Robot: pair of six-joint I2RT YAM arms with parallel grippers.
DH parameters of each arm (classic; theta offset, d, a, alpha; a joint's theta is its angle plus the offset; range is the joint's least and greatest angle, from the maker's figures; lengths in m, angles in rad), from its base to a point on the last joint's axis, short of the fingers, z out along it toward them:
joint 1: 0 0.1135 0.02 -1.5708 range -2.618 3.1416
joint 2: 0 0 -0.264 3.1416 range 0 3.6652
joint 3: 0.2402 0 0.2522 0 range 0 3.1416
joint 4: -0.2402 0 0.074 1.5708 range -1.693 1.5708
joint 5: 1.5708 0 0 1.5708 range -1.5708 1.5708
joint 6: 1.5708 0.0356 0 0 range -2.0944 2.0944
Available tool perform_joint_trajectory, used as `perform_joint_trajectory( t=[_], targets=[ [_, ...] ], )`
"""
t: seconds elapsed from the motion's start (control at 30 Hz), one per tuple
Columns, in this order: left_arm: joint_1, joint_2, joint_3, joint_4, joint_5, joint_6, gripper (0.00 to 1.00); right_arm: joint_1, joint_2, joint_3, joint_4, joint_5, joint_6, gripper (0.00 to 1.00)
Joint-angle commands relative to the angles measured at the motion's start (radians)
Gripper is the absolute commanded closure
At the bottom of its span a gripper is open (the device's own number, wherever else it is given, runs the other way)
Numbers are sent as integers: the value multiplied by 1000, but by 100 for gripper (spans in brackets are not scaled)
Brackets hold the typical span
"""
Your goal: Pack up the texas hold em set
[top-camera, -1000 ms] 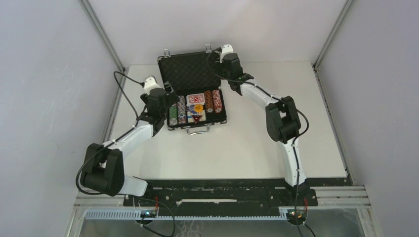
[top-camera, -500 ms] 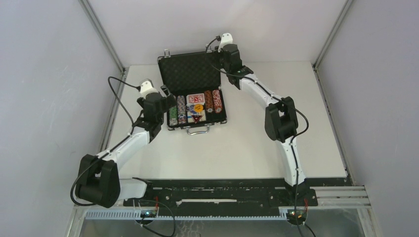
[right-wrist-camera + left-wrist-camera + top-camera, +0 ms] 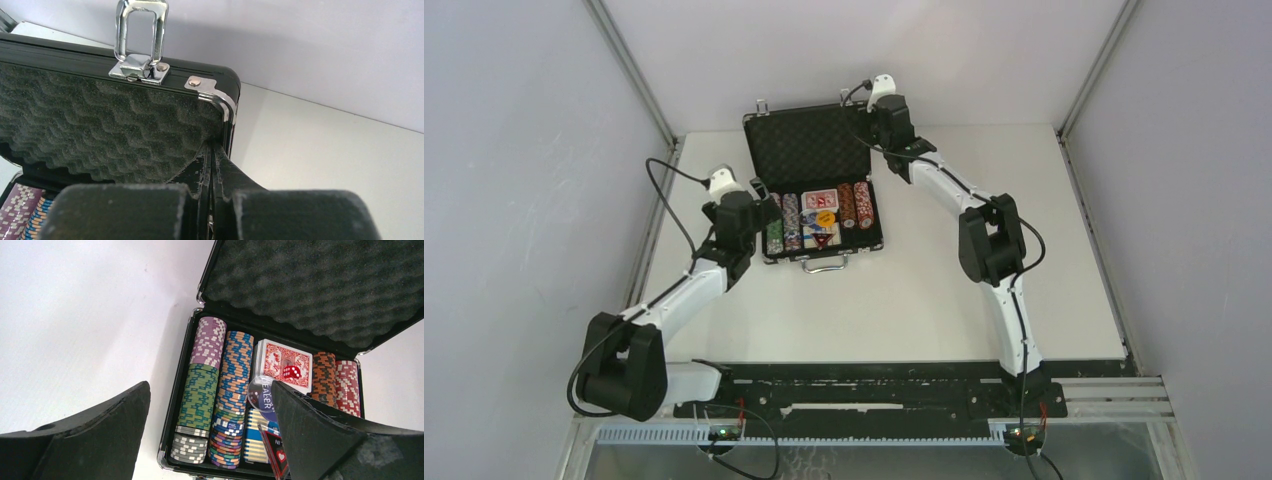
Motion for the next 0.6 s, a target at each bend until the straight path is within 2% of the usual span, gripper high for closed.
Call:
perform_joint_trajectory(
  t=[0.0,0.23,0.4,0.43,0.5,0.53,0.57],
  targets=[
    [9,-3,-14,25,-1,-9,6,3,-33,-37,49,-10,2,100],
    [9,-40,-36,34,14,-22,5,49,-191,-298,151,29,-10,100],
    [9,-84,-59,42,31,-31,6,68,-260,-414,190,42,2,98],
    [8,-87,-63,47,32,-33,6,67,-263,-416,193,40,3,90],
    [9,-89,-63,45,35,-35,6,60,-250,-388,169,43,15,66],
    [9,-88,-63,45,39,-37,6,53,-241,-361,153,36,23,57],
    [8,-86,-63,47,43,-37,6,44,-229,-336,142,27,33,53]
  ],
)
